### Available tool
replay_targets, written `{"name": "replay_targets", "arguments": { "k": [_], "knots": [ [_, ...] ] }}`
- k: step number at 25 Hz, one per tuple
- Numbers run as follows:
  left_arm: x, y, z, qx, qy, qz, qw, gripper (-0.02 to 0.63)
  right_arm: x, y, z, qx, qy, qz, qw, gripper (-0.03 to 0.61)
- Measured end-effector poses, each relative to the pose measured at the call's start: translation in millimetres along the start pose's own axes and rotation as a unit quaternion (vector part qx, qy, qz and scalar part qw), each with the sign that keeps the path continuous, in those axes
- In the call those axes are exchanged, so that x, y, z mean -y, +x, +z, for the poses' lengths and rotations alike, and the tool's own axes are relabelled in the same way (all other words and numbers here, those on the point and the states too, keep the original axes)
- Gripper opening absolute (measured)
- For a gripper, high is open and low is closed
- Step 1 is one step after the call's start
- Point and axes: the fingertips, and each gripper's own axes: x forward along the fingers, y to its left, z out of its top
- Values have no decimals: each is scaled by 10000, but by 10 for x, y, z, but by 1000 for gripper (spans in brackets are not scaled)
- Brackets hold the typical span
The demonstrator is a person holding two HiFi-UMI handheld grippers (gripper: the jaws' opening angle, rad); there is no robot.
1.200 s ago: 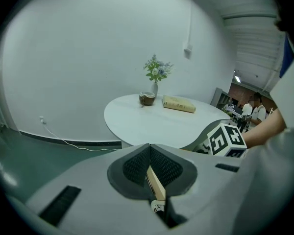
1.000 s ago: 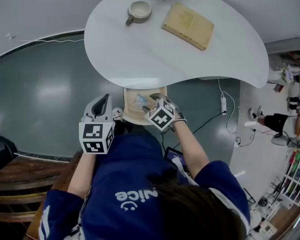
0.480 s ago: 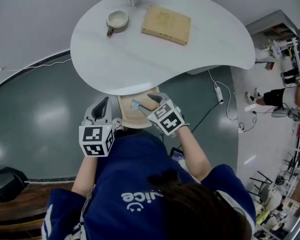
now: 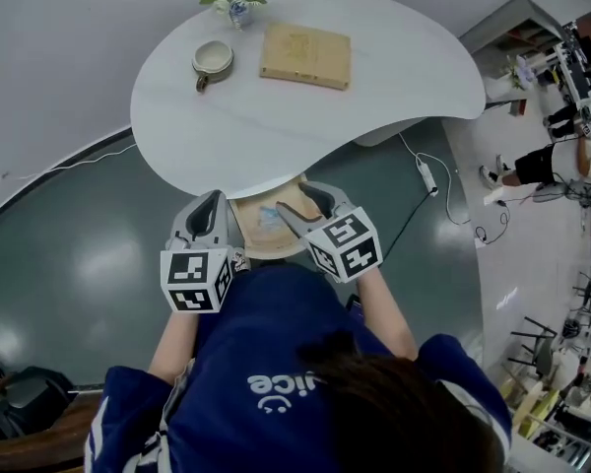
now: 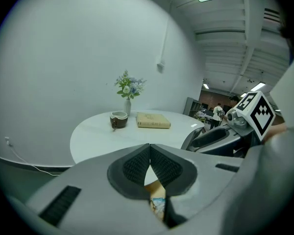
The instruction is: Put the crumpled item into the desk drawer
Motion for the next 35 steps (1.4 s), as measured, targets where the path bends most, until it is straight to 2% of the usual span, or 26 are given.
{"name": "replay_targets", "arguments": {
  "k": [8,12,15,19,23,35],
  "knots": [
    [175,-119,224,235,149,-114,9995,3,45,-446,355,939,268,-508,9939,195],
    [242,-202,345,434,125,-134,9989,3,2,-564,461,1177,229,-566,9912,189],
    [278,-231,385,502,147,-138,9985,5,12,-618,515,1353,236,-720,9879,146],
    [326,-248,344,437,305,-106,9985,3,20,-667,525,1489,268,-833,9850,88],
    [378,-293,323,462,243,-128,9986,5,67,-758,534,1697,361,-1038,9794,24],
    [401,-319,351,535,255,-86,9982,3,32,-771,539,1840,124,-1138,9762,6]
  ]
}}
